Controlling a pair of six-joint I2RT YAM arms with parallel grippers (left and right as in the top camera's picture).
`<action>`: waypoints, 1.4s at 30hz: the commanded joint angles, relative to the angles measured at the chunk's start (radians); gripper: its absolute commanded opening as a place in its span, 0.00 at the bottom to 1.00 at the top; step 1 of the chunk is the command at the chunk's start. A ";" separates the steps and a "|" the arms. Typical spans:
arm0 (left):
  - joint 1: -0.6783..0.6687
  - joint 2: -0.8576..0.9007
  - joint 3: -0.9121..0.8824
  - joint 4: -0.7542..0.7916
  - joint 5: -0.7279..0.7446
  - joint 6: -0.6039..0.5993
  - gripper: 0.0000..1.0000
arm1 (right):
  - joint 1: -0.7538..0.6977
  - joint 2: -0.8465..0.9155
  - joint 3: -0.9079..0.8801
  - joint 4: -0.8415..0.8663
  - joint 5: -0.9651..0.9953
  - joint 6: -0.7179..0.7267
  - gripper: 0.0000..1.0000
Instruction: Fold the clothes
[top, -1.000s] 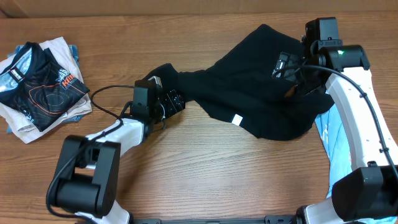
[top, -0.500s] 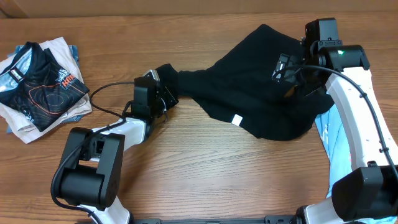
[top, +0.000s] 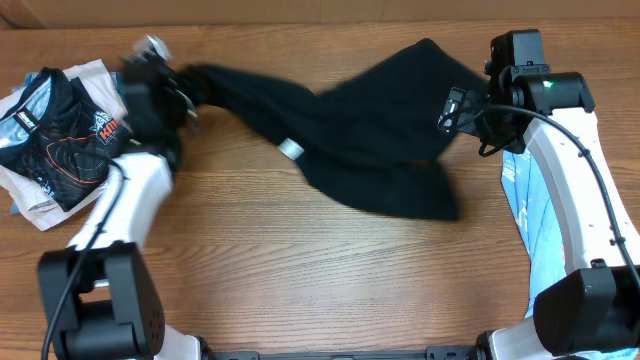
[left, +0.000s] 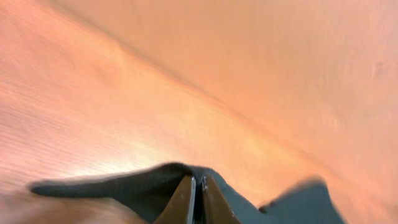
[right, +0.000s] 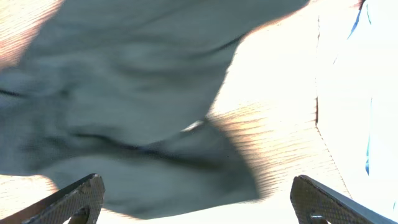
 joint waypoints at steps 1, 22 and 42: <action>0.058 -0.019 0.117 -0.089 0.027 0.077 1.00 | -0.002 -0.021 0.017 0.003 0.006 0.008 1.00; -0.347 -0.018 0.054 -0.956 0.178 -0.088 0.95 | -0.002 -0.021 0.017 -0.013 0.006 0.004 1.00; -0.665 -0.018 -0.204 -0.697 -0.003 -0.673 0.80 | -0.002 -0.021 0.017 -0.031 0.006 0.004 1.00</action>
